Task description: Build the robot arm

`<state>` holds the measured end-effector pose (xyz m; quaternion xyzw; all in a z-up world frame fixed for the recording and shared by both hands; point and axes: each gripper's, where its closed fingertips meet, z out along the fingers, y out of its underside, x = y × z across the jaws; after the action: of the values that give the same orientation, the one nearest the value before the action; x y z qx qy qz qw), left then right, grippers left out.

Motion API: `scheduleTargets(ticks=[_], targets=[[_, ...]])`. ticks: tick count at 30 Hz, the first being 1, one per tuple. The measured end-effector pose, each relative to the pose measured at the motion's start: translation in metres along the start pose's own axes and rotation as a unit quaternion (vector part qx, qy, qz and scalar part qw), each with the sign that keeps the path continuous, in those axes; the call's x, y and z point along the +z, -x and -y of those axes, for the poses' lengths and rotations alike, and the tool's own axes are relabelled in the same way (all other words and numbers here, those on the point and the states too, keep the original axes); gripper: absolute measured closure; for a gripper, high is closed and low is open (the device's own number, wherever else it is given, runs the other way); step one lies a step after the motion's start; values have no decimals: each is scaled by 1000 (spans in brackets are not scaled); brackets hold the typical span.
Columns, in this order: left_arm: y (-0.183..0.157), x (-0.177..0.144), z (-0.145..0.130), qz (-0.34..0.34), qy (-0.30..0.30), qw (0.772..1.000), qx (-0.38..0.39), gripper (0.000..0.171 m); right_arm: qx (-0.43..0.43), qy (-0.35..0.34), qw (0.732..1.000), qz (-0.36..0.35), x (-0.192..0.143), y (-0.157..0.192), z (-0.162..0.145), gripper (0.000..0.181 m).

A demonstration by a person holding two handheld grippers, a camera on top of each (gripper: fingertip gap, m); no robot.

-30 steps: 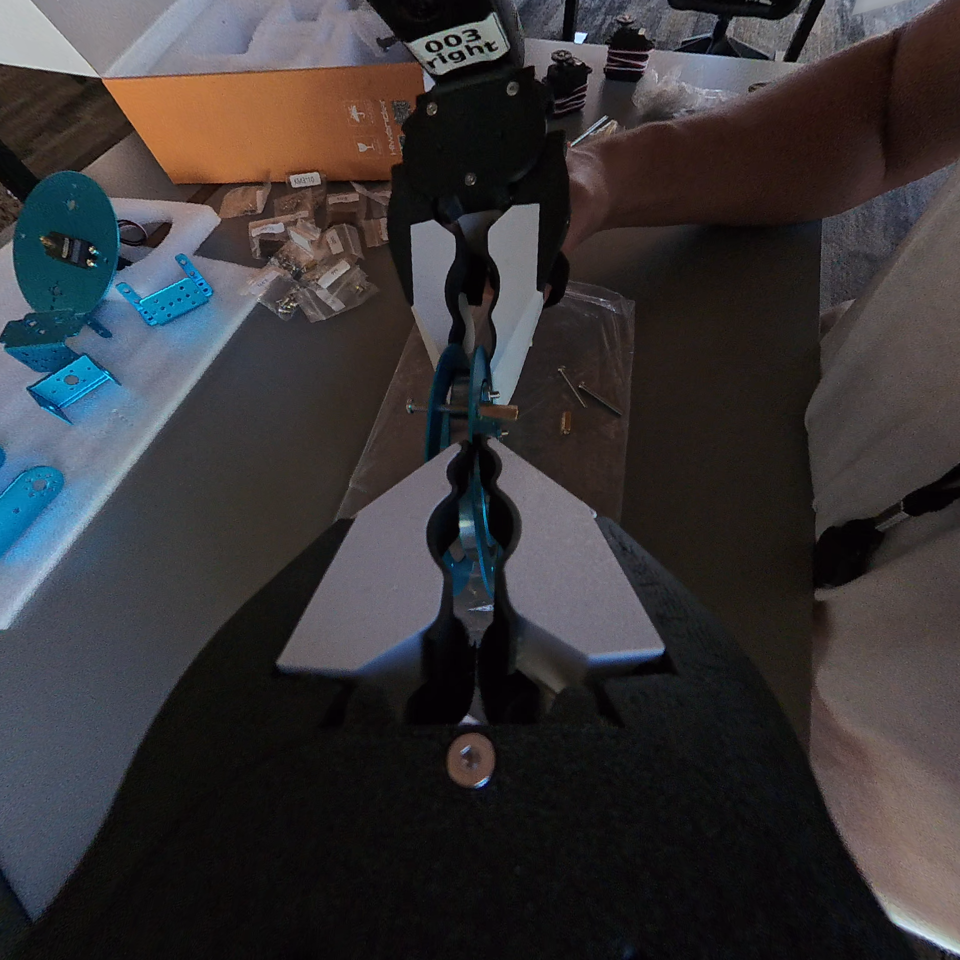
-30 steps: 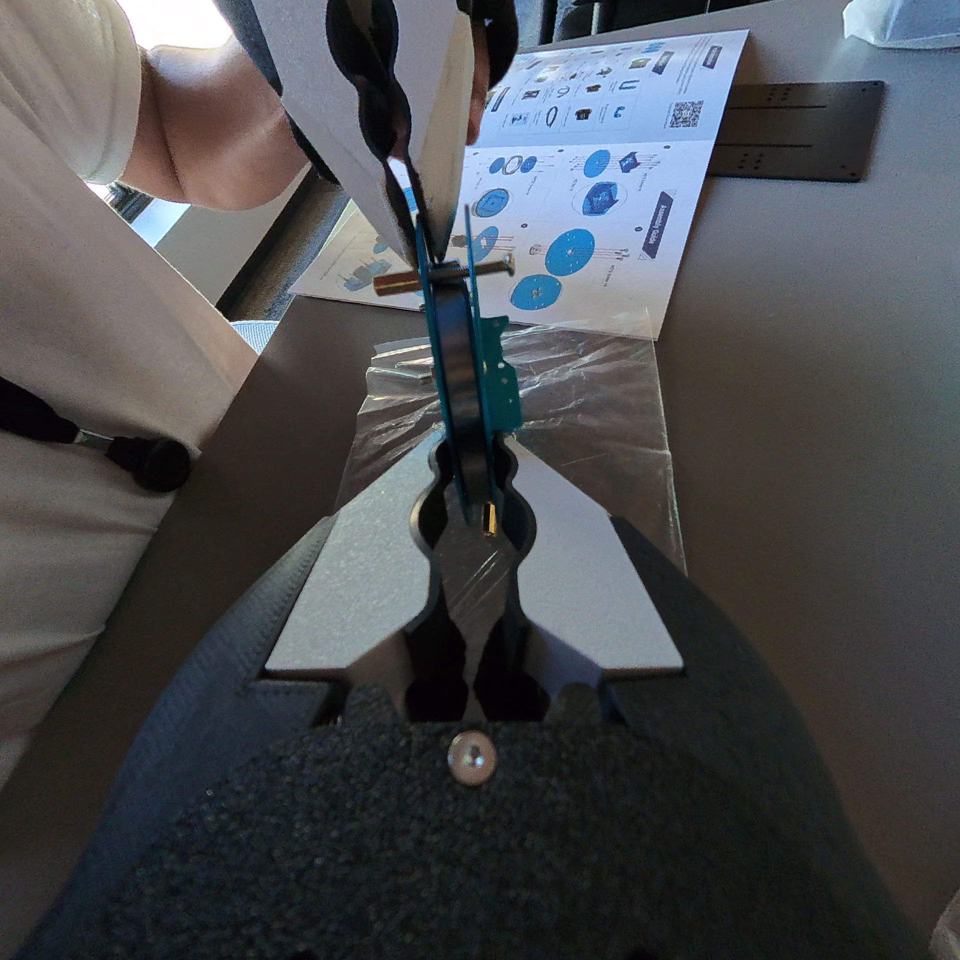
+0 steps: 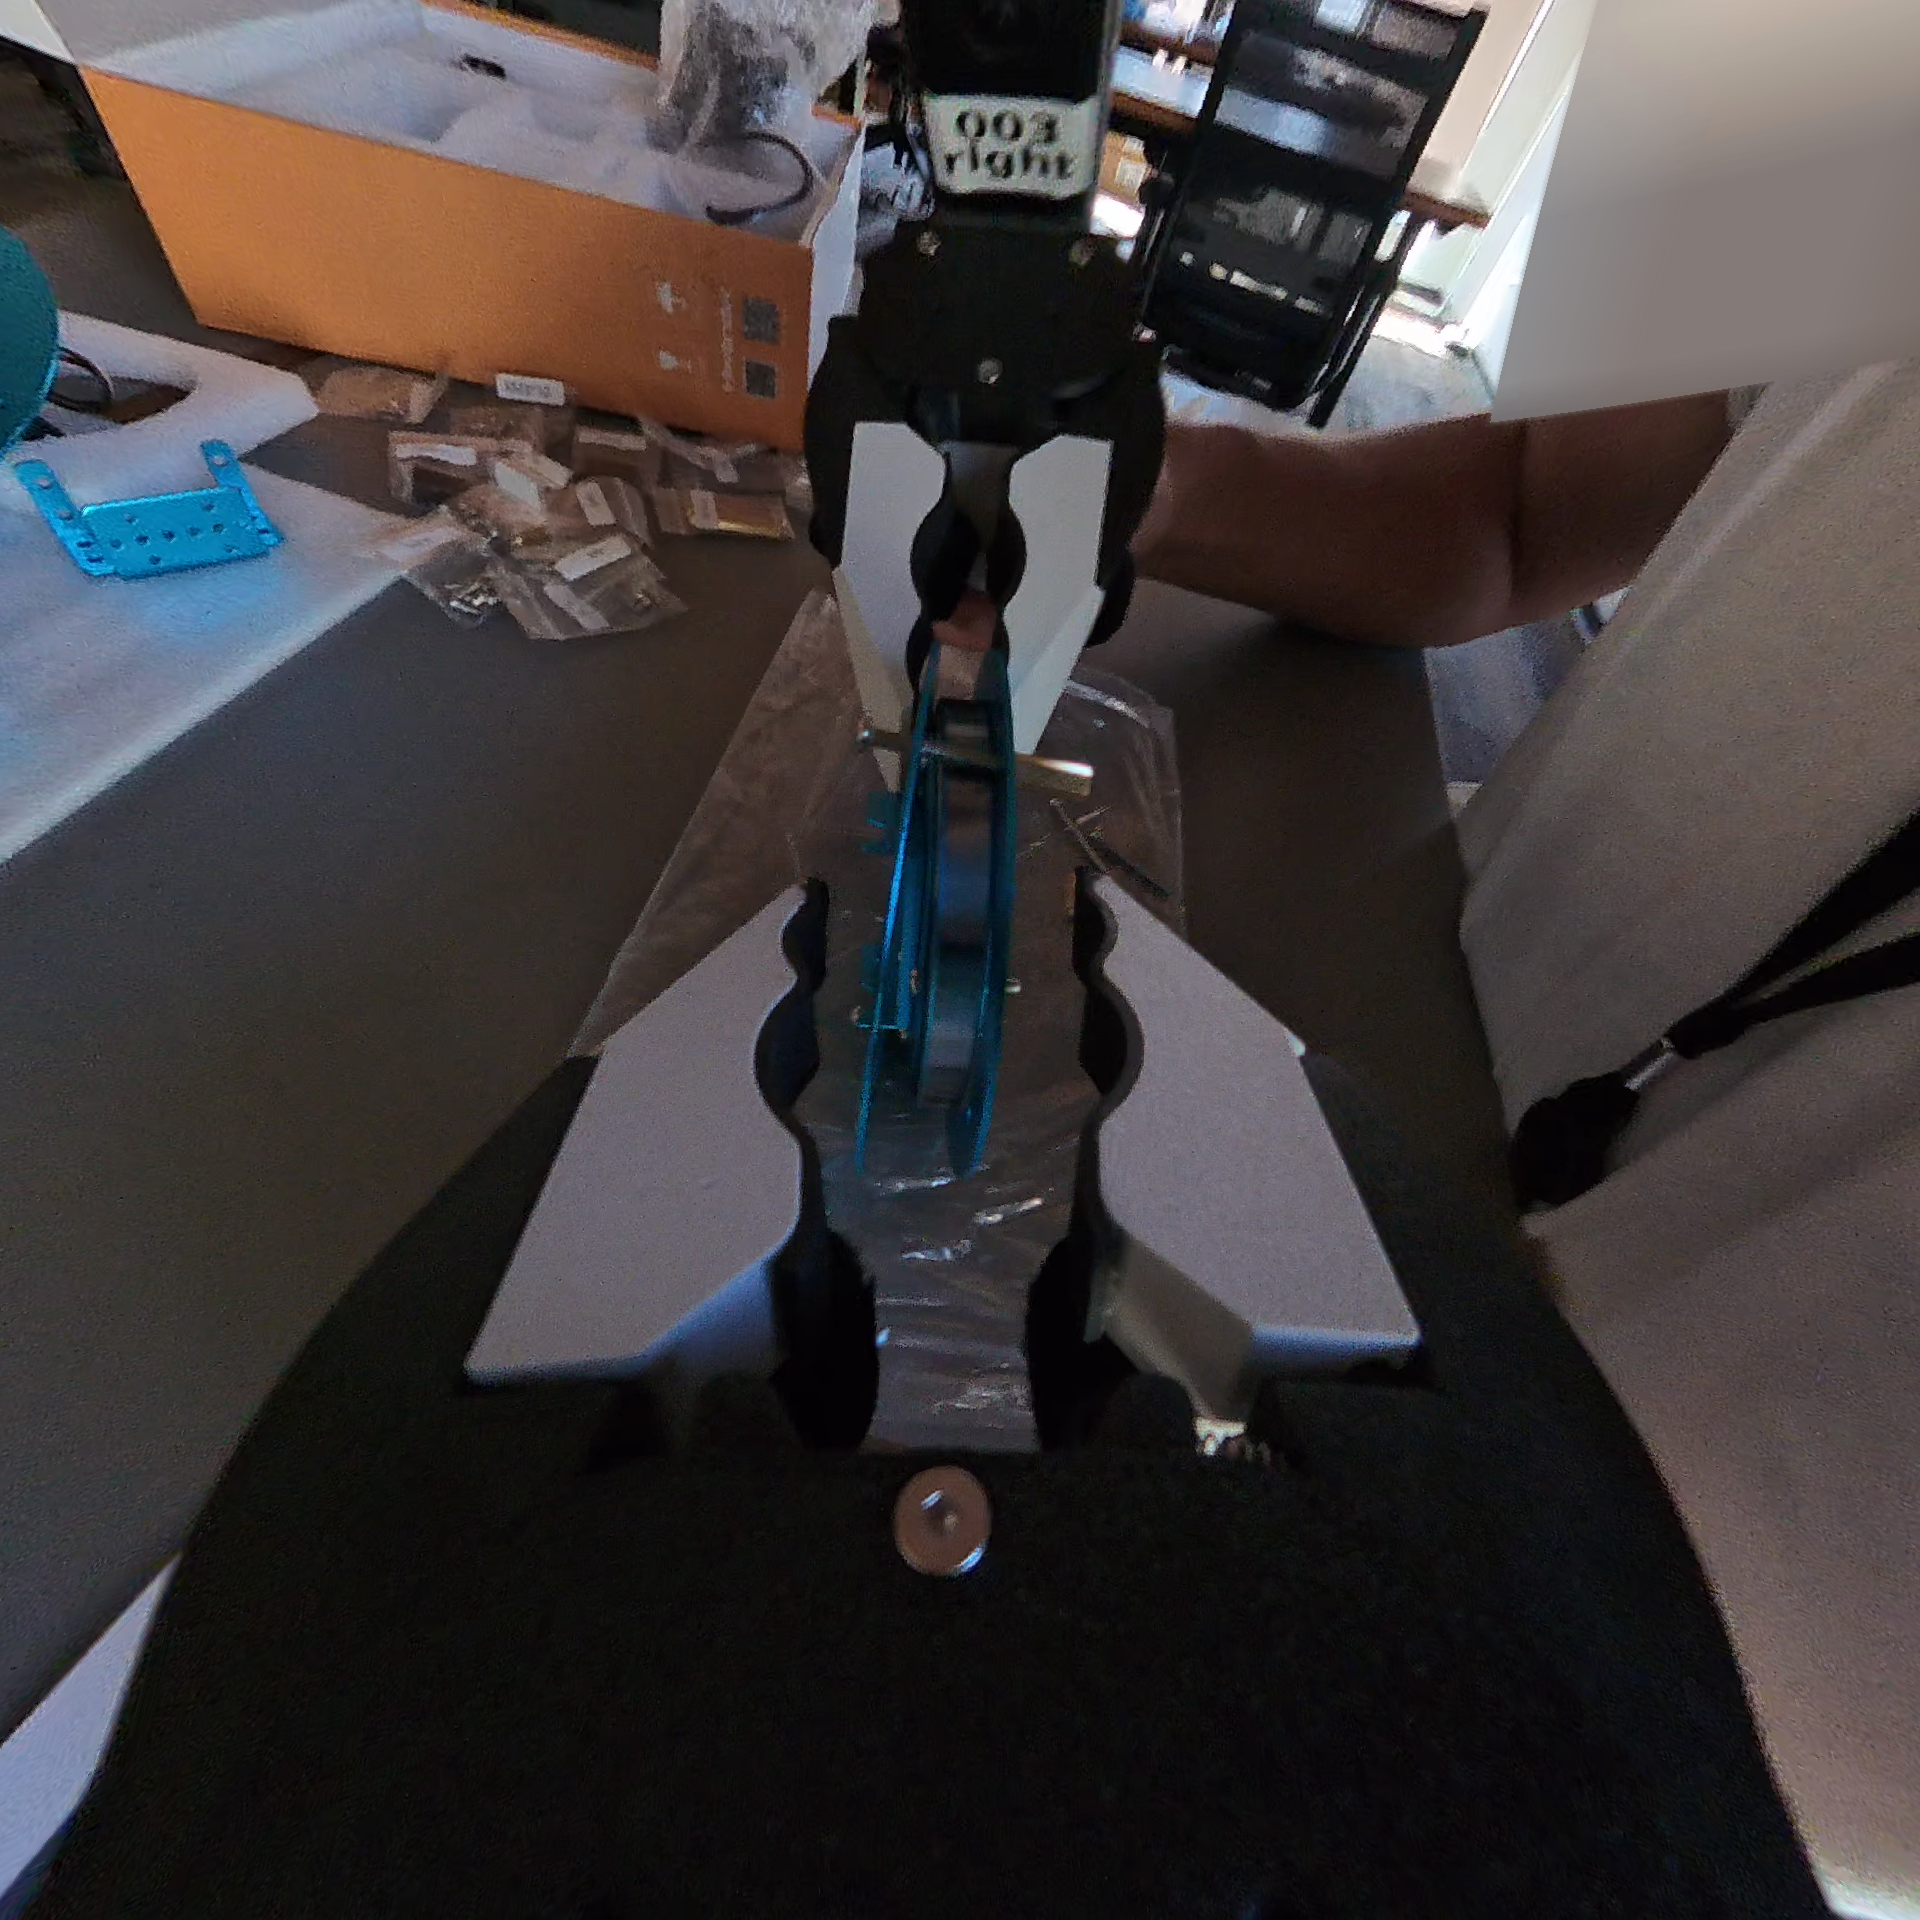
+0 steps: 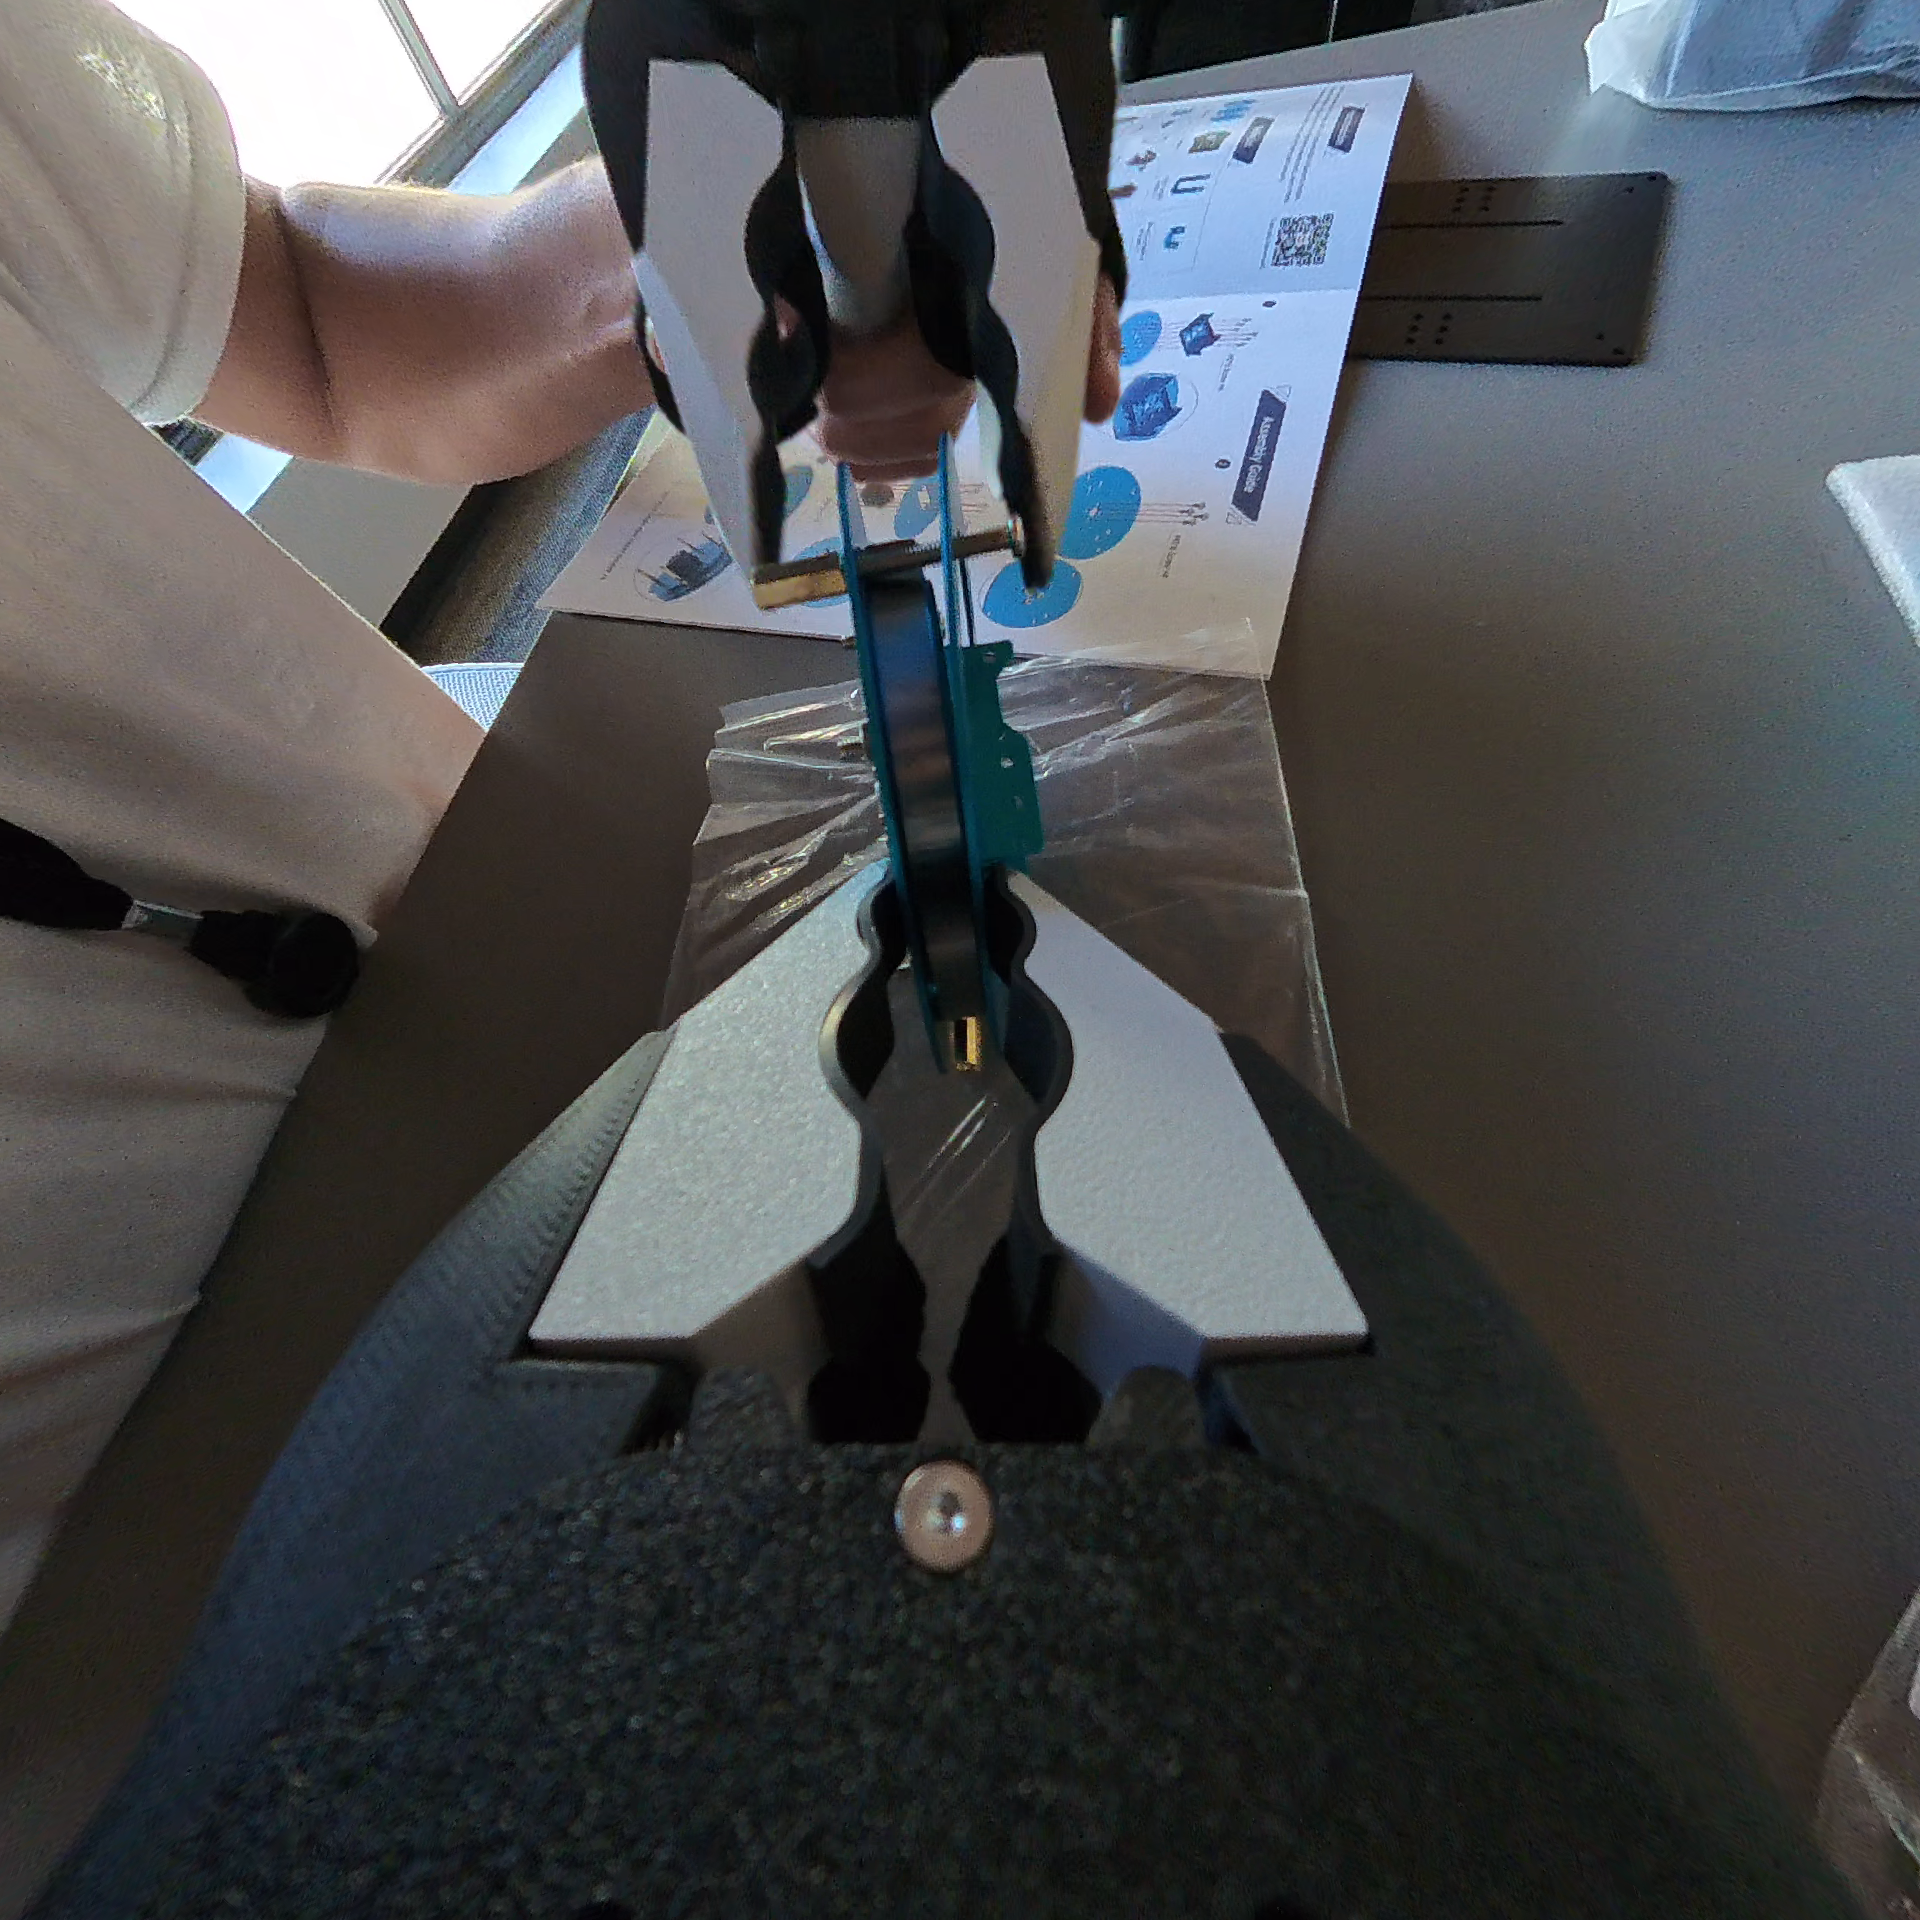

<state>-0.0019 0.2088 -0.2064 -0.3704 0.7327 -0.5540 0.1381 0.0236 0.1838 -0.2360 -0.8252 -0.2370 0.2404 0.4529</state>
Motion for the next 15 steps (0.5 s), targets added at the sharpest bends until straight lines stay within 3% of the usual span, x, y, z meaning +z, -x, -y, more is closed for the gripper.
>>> scheduleTargets(ticks=[2, 5, 10, 15], targets=[[1, 7, -1, -4, 12, 1000, 5, 125, -1, -2, 1000, -1, 0, 0, 0, 167], [0, 15, -4, -12, 28, 999, 19, 152, 8, -6, 1000, 1, 0, -1, 1, 167], [2, 15, -4, -7, 35, 999, 27, 154, 13, -27, 999, 21, -4, 0, 2, 166], [2, 15, -4, -5, 41, 999, 29, 155, -18, -104, 994, 12, -26, -1, 31, 162]])
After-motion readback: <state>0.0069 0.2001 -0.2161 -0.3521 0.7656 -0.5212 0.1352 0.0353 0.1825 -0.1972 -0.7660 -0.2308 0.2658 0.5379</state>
